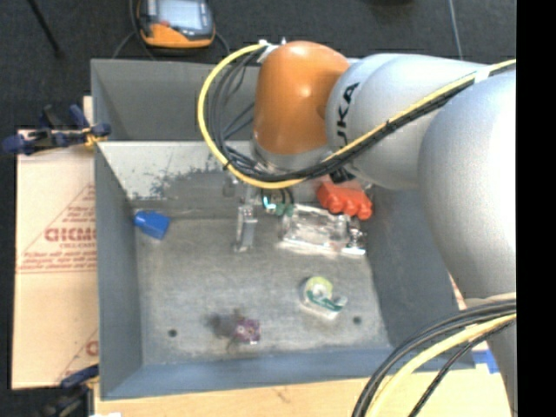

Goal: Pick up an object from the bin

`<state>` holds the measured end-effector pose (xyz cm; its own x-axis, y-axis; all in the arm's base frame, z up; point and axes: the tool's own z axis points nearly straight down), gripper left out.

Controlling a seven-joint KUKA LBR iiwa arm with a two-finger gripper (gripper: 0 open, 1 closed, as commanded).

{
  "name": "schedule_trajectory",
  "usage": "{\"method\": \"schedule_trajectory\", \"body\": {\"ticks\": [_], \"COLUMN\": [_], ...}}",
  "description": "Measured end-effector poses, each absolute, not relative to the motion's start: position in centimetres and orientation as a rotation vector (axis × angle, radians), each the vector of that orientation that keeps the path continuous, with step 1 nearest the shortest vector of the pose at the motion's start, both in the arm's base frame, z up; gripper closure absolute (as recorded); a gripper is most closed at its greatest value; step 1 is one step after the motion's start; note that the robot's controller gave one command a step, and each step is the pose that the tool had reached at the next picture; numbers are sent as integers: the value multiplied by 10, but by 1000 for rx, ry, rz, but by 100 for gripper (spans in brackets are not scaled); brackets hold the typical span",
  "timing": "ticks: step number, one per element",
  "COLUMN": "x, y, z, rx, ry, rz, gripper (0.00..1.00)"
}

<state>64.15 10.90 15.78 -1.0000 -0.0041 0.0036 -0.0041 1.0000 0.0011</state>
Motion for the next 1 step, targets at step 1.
{"method": "schedule_trajectory", "body": {"ticks": [1], "x": [647], "y": [166], "z": [83], "rx": [478], "ry": [-3103], "rz": [-1], "gripper": [0]}}
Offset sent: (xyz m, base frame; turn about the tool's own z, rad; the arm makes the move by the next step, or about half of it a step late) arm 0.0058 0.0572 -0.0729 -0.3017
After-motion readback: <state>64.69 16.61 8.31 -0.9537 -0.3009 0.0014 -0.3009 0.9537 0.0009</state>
